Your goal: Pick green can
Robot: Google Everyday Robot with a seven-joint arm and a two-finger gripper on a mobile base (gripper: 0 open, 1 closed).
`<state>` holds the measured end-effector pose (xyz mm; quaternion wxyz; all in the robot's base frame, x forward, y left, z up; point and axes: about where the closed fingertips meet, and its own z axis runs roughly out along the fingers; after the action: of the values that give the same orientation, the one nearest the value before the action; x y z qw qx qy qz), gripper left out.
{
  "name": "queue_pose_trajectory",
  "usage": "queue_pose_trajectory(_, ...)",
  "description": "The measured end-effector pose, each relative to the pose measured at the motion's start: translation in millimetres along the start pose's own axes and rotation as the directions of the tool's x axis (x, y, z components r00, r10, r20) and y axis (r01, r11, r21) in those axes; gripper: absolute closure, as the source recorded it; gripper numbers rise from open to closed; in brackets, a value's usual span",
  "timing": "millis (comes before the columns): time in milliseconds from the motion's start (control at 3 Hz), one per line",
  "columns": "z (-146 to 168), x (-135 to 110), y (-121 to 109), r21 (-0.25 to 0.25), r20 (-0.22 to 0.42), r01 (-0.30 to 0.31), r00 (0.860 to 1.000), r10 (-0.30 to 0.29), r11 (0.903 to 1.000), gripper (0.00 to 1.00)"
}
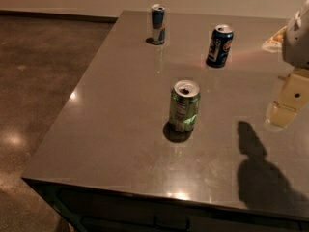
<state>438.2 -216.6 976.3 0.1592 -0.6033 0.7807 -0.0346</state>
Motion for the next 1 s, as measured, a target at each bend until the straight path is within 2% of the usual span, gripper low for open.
queue_pose_trajectory(333,0,0,0,0.000,0.000,0.000,1.000,0.000,1.0000,0.00)
queue_pose_trajectory(667,6,-10,-1,-0.005,0.036,-0.005,0.999,0.005,1.0000,0.00)
queue_pose_trajectory(1000,24,-37,4,-0.024,0.134,-0.022,0.991,0.025,0.9995,0.00)
